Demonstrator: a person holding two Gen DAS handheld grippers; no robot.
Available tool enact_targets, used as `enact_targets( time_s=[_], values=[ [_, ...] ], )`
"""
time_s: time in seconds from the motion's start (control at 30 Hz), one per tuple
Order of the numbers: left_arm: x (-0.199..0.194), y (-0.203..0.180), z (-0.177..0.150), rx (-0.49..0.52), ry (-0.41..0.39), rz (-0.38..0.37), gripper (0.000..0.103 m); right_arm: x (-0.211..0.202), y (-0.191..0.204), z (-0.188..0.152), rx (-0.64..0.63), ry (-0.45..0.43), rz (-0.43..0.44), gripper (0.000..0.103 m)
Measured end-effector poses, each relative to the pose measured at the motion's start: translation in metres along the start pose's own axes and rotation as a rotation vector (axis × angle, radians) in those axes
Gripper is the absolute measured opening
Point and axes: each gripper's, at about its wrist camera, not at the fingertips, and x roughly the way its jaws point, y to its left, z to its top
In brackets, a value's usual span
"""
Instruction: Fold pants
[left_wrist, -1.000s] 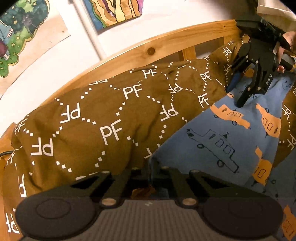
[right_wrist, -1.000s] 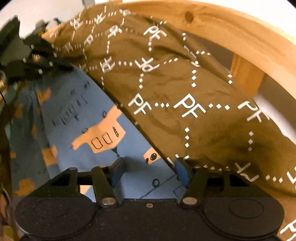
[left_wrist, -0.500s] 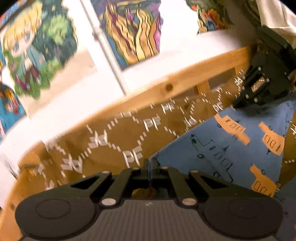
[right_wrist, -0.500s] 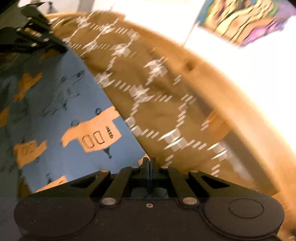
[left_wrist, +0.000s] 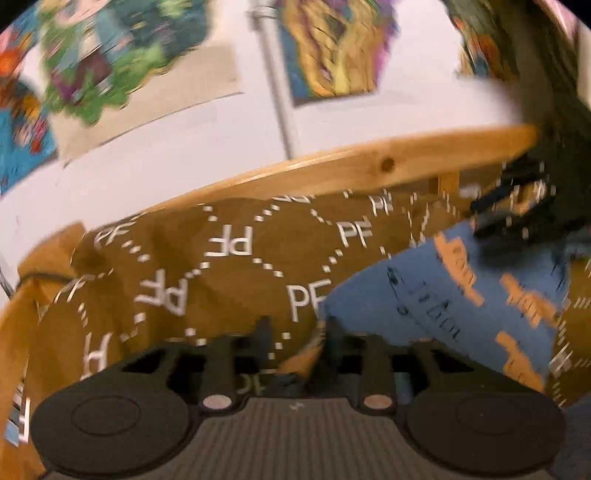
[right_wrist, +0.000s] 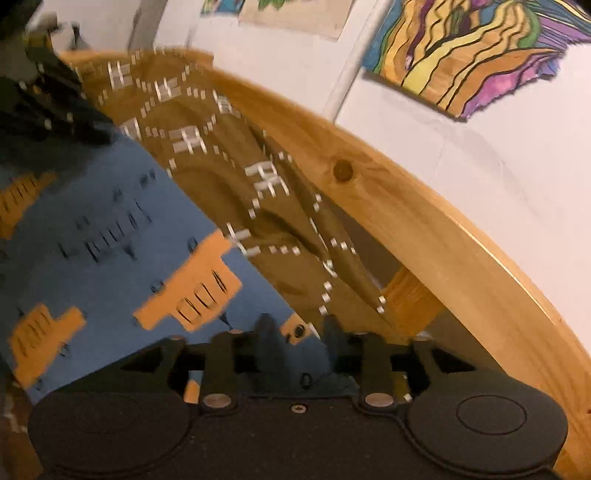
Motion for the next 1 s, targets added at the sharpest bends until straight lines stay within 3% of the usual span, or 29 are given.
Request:
enact_targets(
  time_s=[0.07,0.13,0.4,0.43,0.47,0.5,0.57,0.63,0.67,0.73,0.87,1.0],
  values=[
    [-0.005,0.013,0.002,-0.047,-0.004,-0.041,0.050,-0.006,-0.006,0.006,0.003,-0.026,0.056,0.054],
    [-0.004,0.020,0.005,-0.060,0.016,-0.060,0.050,-0.005,-0.009,0.014,0.005,-0.041,0.118,0.059],
    [-0.016,0.013,0.003,0.058,0.082,-0.091,0.054,0.034,0.005,0.039,-0.066,0.031,0.179,0.057],
    [-0.014,0.011,0.004,0.075,0.098,-0.073,0.049,0.038,0.005,0.040,-0.064,0.046,0.180,0.056],
    [-0.010,0.009,0.004,0.085,0.127,-0.043,0.030,0.041,0.004,0.040,-0.062,0.062,0.179,0.053],
    [-0.005,0.008,0.005,0.080,0.154,-0.014,0.019,0.045,0.003,0.040,-0.060,0.078,0.182,0.050],
    [-0.002,0.012,0.008,0.025,0.180,-0.032,0.005,0.046,0.002,0.037,-0.054,0.100,0.182,0.033],
    [-0.003,0.014,0.010,-0.010,0.187,-0.044,0.003,0.046,0.002,0.035,-0.038,0.120,0.188,0.021],
    [-0.005,0.012,0.009,0.002,0.182,-0.038,0.002,0.044,0.003,0.035,-0.043,0.123,0.180,0.010],
    [-0.012,0.006,0.007,0.044,0.159,-0.024,0.002,0.037,0.011,0.035,-0.062,0.108,0.151,0.002],
    [-0.041,-0.002,0.004,0.098,0.065,-0.022,0.002,0.004,0.028,0.030,-0.102,0.060,0.073,0.000],
    [-0.082,-0.018,-0.005,0.236,-0.071,-0.045,0.002,-0.050,0.057,0.021,-0.112,-0.015,-0.048,0.000]
  ],
)
